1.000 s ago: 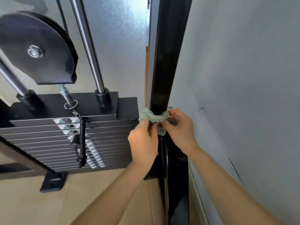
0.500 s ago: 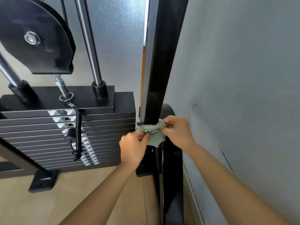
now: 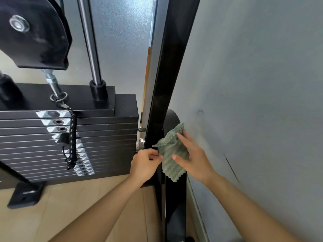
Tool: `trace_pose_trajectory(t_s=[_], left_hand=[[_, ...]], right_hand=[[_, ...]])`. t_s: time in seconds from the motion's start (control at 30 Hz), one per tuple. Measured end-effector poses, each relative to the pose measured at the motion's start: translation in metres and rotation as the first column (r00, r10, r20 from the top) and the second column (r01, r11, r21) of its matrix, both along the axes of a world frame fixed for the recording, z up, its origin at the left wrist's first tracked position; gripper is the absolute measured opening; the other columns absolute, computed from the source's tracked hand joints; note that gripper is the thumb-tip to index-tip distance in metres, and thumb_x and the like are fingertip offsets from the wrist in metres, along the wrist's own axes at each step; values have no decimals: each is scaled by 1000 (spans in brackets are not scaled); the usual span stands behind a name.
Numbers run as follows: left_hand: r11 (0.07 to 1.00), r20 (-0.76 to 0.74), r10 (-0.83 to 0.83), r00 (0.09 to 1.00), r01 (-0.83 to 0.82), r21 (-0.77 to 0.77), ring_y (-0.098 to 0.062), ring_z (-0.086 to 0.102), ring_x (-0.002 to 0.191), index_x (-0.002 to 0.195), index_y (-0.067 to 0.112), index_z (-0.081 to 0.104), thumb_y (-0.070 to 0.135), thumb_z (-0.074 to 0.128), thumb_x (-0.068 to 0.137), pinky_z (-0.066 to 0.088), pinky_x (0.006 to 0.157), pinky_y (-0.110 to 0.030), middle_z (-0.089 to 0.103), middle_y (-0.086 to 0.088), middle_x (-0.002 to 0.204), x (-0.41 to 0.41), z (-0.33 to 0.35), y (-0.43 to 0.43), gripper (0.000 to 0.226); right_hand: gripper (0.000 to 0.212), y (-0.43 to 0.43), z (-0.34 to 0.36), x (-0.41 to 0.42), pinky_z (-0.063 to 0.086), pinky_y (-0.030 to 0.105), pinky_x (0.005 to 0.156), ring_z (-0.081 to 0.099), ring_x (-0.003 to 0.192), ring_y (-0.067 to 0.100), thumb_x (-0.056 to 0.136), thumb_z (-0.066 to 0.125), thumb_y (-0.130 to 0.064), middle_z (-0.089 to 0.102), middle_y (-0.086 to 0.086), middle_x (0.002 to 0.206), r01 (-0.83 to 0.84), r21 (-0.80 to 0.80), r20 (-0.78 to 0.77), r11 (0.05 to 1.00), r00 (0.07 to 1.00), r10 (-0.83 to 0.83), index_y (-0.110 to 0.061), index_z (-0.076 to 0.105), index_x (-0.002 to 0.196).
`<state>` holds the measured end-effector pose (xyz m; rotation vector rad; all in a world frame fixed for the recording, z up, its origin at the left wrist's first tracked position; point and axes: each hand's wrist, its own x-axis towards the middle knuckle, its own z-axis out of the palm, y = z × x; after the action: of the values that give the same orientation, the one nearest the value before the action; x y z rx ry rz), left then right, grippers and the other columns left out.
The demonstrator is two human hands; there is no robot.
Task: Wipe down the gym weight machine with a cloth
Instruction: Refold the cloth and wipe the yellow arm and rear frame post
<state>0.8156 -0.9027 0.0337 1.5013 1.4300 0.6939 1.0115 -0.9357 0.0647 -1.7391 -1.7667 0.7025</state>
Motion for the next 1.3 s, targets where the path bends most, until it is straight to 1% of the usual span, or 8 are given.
trace_pose_trajectory(t_s=[0.17, 0.3, 0.43, 0.6, 0.73, 0.87, 1.03, 1.3], left_hand=[[908, -62, 192, 979, -154, 389, 3, 63, 77, 99, 25, 74, 17, 73, 89, 49, 71, -19, 66, 20, 88, -12, 4, -3, 13], [750, 31, 133, 991, -121, 650, -4, 64, 100, 131, 19, 63, 9, 73, 89, 50, 87, -14, 57, 7, 134, -16, 7, -5, 44], [803, 34, 43, 999, -55, 593, -11, 62, 120, 154, 23, 41, 9, 69, 93, 42, 98, -4, 36, 12, 160, -18, 5, -6, 69], [820, -3, 20, 1000, -15, 572, -11, 52, 135, 158, 31, 28, 9, 68, 93, 43, 107, -23, 26, 19, 163, -14, 7, -7, 79], [840, 36, 25, 999, -40, 540, 15, 50, 122, 156, 32, 29, 5, 70, 91, 35, 99, -1, 28, 18, 162, -12, 9, -10, 82], [836, 35, 3, 999, -22, 549, -6, 56, 112, 156, 25, 35, 2, 70, 89, 33, 89, 7, 31, 13, 163, -13, 3, -10, 78], [812, 21, -48, 999, 27, 582, 14, 45, 128, 154, 22, 40, 1, 69, 90, 27, 101, 4, 30, 12, 163, -23, -5, -3, 74], [839, 8, -149, 989, 122, 530, 1, 26, 149, 151, 30, 45, 5, 69, 91, 43, 114, -40, 11, 16, 168, -24, -8, -8, 69]], right_hand=[[86, 5, -14, -15, 17, 36, 122, -17, 152, 6, 89, 65, -55, -17, -19, 165, -64, 29, 261, 997, 964, 55, -43, 14, 158], [91, 33, -9, -26, 18, 39, 121, -24, 151, 10, 89, 60, -63, -22, -18, 164, -9, 20, 317, 1000, 949, 2, -41, 4, 159], [85, 75, 13, -12, 9, 46, 124, -17, 153, 14, 91, 58, -61, -12, -15, 167, -95, -144, 299, 985, 945, 135, -39, 11, 158], [59, 130, 34, 4, 9, 44, 126, 6, 155, 14, 102, 51, -43, 7, -13, 167, -140, -267, 201, 953, 959, 198, -36, 29, 156], [56, 148, 27, -3, 17, 45, 125, 17, 153, 18, 101, 48, -43, 14, -11, 167, -105, -258, 157, 960, 976, 149, -33, 35, 155], [65, 102, 8, -1, 19, 37, 125, 9, 154, 10, 101, 47, -50, 1, -18, 167, -88, -95, 167, 992, 980, 103, -33, 23, 158], [88, 10, -27, -3, 23, 27, 118, -1, 154, 8, 95, 57, -53, -27, -24, 160, -175, 33, 254, 984, 954, 161, -33, 1, 160], [78, -64, -70, -17, 44, 41, 111, 25, 148, 27, 97, 46, -55, -8, -5, 168, -84, 151, 498, 985, 867, -2, -25, 11, 159]])
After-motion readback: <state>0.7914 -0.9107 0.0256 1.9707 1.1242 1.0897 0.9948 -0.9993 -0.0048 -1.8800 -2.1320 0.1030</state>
